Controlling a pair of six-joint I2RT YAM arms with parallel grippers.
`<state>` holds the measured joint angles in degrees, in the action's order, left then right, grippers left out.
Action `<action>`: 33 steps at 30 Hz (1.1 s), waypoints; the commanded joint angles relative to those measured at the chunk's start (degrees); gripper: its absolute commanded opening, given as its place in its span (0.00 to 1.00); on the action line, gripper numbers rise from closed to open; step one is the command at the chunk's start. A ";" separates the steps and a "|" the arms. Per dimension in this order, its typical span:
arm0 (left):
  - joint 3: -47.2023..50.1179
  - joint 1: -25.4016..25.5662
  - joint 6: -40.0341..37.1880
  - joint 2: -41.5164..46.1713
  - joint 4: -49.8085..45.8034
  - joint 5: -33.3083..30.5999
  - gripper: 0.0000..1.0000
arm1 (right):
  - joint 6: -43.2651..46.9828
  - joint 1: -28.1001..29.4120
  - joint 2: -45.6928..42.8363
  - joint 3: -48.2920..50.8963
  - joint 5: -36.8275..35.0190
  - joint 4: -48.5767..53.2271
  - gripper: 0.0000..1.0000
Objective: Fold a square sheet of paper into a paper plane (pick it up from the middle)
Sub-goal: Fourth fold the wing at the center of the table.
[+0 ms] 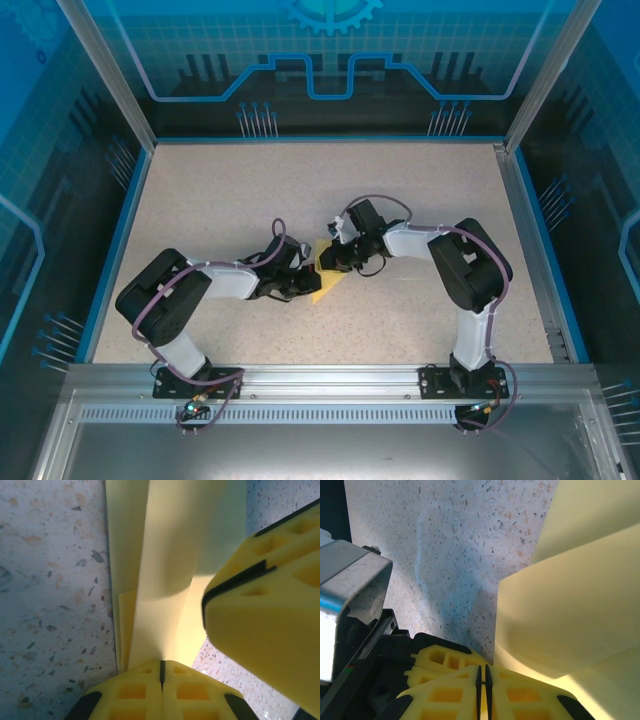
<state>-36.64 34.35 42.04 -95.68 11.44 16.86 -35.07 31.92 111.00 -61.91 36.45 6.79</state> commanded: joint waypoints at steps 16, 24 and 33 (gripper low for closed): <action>2.37 0.40 -1.61 -3.02 -10.74 -4.99 0.00 | 0.71 0.09 5.73 -3.52 -6.04 4.29 0.16; 2.63 0.37 -1.88 -3.31 -10.55 -5.03 0.00 | -0.29 0.10 5.67 -5.06 -4.64 3.62 0.17; 2.28 0.49 -1.95 -3.63 -10.25 -4.73 0.00 | -0.77 -0.46 5.59 -4.17 -5.23 2.47 0.17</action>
<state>-36.95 34.41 41.85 -95.72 10.83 16.69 -35.16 32.21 115.18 -65.54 32.82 9.54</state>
